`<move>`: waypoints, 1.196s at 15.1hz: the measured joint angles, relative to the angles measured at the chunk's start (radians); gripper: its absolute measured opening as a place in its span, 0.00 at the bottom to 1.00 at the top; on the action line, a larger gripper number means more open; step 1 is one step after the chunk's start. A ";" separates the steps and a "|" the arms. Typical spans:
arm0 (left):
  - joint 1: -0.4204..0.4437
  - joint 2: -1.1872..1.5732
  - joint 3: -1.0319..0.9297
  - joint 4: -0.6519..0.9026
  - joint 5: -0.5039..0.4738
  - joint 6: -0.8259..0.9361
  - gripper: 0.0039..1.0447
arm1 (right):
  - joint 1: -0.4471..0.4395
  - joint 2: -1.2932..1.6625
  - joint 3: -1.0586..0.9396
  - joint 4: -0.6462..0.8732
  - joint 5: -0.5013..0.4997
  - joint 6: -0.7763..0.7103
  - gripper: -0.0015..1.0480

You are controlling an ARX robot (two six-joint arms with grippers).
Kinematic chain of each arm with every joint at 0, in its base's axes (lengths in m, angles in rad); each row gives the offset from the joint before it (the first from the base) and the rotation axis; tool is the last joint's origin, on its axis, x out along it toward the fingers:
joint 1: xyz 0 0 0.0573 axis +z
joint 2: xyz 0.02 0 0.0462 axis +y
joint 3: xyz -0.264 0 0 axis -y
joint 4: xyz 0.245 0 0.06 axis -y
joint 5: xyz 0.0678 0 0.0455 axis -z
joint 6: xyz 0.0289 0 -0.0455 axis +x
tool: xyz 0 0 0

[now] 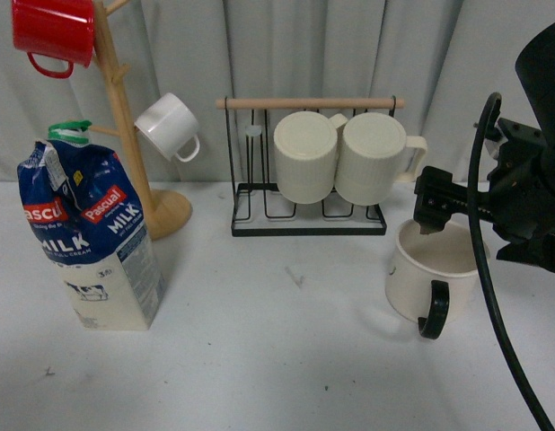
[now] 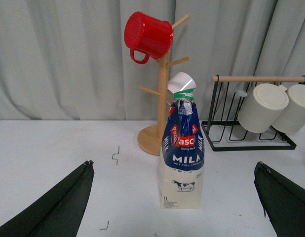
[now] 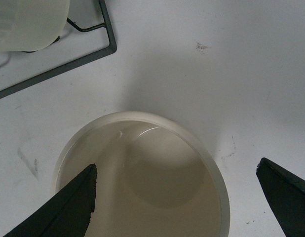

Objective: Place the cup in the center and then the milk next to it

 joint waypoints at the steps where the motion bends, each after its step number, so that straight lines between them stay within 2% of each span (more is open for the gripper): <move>1: 0.000 0.000 0.000 0.000 0.000 0.000 0.94 | 0.001 0.005 -0.001 0.000 0.000 0.000 0.94; 4: 0.000 0.000 0.000 0.000 0.000 0.000 0.94 | -0.012 0.020 -0.018 0.016 0.000 0.000 0.94; 5: 0.000 0.000 0.000 0.000 0.000 0.000 0.94 | -0.019 0.026 -0.024 0.021 0.000 0.000 0.89; 9: 0.000 0.000 0.000 0.000 0.000 0.000 0.94 | -0.026 0.035 -0.033 0.030 0.008 0.000 0.44; 10: 0.000 0.000 0.000 0.000 0.000 0.000 0.94 | -0.026 0.035 -0.033 0.030 0.008 0.000 0.37; 11: 0.000 0.000 0.000 0.000 0.000 0.000 0.94 | -0.026 0.033 -0.033 0.028 0.008 0.000 0.20; 13: 0.000 0.000 0.000 0.000 0.000 0.000 0.94 | -0.025 0.017 -0.040 0.026 0.007 -0.002 0.03; 15: 0.000 0.000 0.000 0.000 0.000 0.000 0.94 | -0.015 -0.015 -0.042 0.004 0.002 -0.003 0.03; 18: 0.000 0.000 0.000 0.000 0.000 0.000 0.94 | 0.053 -0.043 -0.016 -0.044 -0.001 -0.008 0.03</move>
